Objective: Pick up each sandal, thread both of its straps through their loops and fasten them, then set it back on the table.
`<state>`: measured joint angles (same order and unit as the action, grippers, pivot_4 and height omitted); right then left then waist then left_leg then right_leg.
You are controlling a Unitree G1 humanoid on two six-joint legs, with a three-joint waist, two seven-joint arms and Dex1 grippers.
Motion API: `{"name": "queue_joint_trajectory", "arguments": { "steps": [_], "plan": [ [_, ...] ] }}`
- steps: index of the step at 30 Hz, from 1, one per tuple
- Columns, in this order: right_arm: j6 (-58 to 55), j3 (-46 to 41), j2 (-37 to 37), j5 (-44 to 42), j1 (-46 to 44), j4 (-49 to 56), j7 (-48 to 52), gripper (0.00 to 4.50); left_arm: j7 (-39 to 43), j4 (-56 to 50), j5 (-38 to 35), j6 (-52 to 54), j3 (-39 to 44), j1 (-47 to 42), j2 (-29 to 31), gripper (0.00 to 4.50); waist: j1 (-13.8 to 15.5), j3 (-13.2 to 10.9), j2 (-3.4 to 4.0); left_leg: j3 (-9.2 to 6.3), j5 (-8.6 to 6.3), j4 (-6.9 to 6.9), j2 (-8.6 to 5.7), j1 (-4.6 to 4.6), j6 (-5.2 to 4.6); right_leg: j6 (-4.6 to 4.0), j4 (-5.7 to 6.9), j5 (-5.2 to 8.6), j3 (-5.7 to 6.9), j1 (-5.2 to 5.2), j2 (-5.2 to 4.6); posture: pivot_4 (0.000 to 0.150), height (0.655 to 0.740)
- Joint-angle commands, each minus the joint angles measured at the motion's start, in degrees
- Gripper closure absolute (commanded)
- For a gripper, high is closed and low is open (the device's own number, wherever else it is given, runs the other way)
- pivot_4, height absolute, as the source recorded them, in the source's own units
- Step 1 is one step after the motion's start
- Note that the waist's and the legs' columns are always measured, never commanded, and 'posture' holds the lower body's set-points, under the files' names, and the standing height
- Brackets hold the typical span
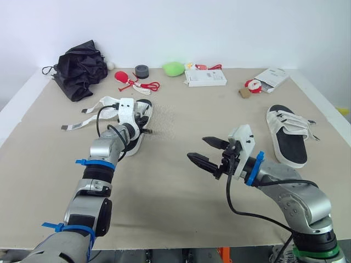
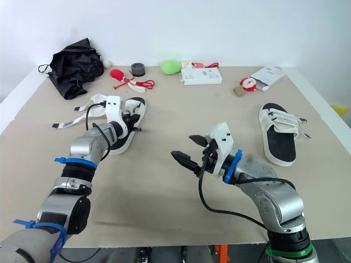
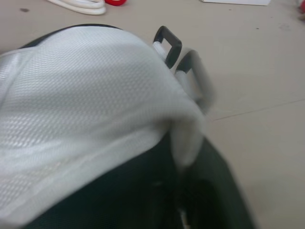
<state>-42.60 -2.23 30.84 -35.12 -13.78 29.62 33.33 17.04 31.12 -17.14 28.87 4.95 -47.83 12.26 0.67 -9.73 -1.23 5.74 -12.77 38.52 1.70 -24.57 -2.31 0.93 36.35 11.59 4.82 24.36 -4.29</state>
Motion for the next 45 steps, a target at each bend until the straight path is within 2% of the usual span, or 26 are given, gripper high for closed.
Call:
{"name": "queue_joint_trajectory", "arguments": {
  "steps": [1,6,9,12,16,18,19,21,22,23,27,32,36,45],
  "plan": [
    [1.03,-1.81,0.46,-0.43,-0.22,1.51,-0.18,0.00,2.71,-3.17,1.19,0.53,-1.10,1.43,1.43,4.49,-0.01,0.00,0.00,0.00,0.00,0.00,0.01,0.00,0.00,0.00,0.00,0.00,0.01,0.00,0.00,0.150,0.7400],
    [0.75,-2.72,1.05,-0.91,-0.55,1.33,0.17,0.00,14.47,-11.78,-2.21,2.63,-4.25,4.30,3.16,4.49,-0.07,0.00,0.01,0.03,-0.01,-0.02,0.00,0.00,0.01,-0.05,0.00,0.01,-0.02,0.02,0.00,0.150,0.7400],
    [0.24,-4.91,2.38,-2.37,-0.53,1.45,1.01,0.00,29.37,-22.54,-7.56,6.78,-8.95,8.54,7.65,4.49,0.10,0.00,0.01,-0.01,-0.01,-0.01,-0.04,-0.09,0.01,-0.22,0.00,-0.07,0.01,0.07,-0.05,0.150,0.7400],
    [-1.34,-9.57,5.56,-5.51,0.10,0.34,3.68,0.00,46.44,-28.50,-7.35,-0.27,-14.06,13.02,15.14,4.49,-0.23,-0.02,0.01,-0.01,-0.02,0.01,-0.08,-0.12,-0.01,-0.13,-0.03,-0.03,0.03,0.07,-0.08,0.150,0.7400],
    [-1.20,-12.07,11.64,-6.20,2.97,-1.49,9.78,0.00,56.60,-28.65,-6.05,-9.23,-16.73,14.70,18.19,4.49,0.11,-0.01,0.06,0.01,-0.11,-0.05,-0.01,-0.07,0.02,-0.42,-0.02,0.00,0.00,0.12,-0.01,0.150,0.7400],
    [-0.14,-12.90,14.60,-5.26,3.63,-2.82,12.37,0.70,60.32,-27.24,-4.84,-13.96,-17.87,15.25,18.55,4.50,0.15,-0.01,0.07,-0.08,-0.09,-0.05,0.00,-0.09,0.03,-0.35,-0.02,0.10,0.02,0.10,0.00,0.150,0.7400],
    [0.58,-12.87,16.01,-4.78,3.94,-3.55,13.70,1.31,61.00,-26.38,-4.35,-14.99,-18.13,15.23,18.33,4.50,0.14,-0.01,0.07,-0.05,-0.09,-0.04,-0.02,-0.09,0.03,-0.32,-0.02,0.11,0.01,0.10,-0.02,0.150,0.7400],
    [2.02,-12.91,18.16,-4.51,4.55,-4.35,16.81,1.80,60.94,-25.03,-3.71,-16.22,-18.22,14.97,17.34,4.50,0.11,-0.01,0.07,-0.01,-0.08,0.00,-0.02,-0.10,0.01,-0.27,-0.03,0.07,0.00,0.11,-0.02,0.150,0.7400],
    [2.73,-12.60,19.05,-4.40,4.34,-5.05,18.60,2.30,60.87,-24.80,-3.86,-16.45,-18.28,15.03,16.57,4.50,0.10,-0.01,0.07,0.00,-0.08,0.01,-0.02,-0.10,0.00,-0.22,-0.03,0.05,-0.01,0.11,-0.02,0.150,0.7400],
    [3.25,-12.35,19.63,-4.35,4.14,-5.59,19.77,2.58,60.90,-24.68,-3.97,-16.61,-18.29,15.09,16.02,4.50,0.09,-0.01,0.07,-0.01,-0.07,0.02,-0.02,-0.10,-0.01,-0.19,-0.03,0.04,0.00,0.10,-0.02,0.150,0.7400],
    [4.85,-8.66,21.75,-3.85,2.10,-7.86,25.93,4.46,61.65,-24.73,-3.27,-18.56,-19.29,16.16,13.94,4.50,0.06,-0.01,0.06,-0.02,-0.06,0.04,-0.01,-0.10,-0.03,-0.15,-0.03,0.03,0.00,0.09,-0.01,0.150,0.7400],
    [5.78,-4.50,21.74,-3.04,-0.91,-10.52,30.55,4.46,61.95,-23.95,-1.90,-19.86,-20.33,16.46,13.05,4.50,0.03,-0.02,0.06,-0.04,-0.06,0.03,0.00,-0.10,-0.03,-0.15,-0.03,0.03,0.00,0.09,0.01,0.150,0.7400],
    [6.39,4.33,19.91,3.43,-8.20,-18.65,32.06,4.46,60.90,-23.73,0.83,-19.32,-21.95,16.60,13.15,4.50,0.00,-0.02,0.06,0.00,-0.04,0.08,0.00,-0.08,-0.06,-0.12,-0.03,-0.01,-0.01,0.09,0.00,0.150,0.7400],
    [9.26,12.22,15.28,8.77,-14.17,-24.14,35.58,4.46,59.64,-25.67,0.29,-16.00,-21.54,17.43,13.83,4.50,-0.02,-0.01,0.06,-0.01,-0.02,0.10,0.02,-0.08,-0.08,-0.17,0.05,-0.01,0.00,0.09,0.02,0.150,0.7400]
  ]
}}
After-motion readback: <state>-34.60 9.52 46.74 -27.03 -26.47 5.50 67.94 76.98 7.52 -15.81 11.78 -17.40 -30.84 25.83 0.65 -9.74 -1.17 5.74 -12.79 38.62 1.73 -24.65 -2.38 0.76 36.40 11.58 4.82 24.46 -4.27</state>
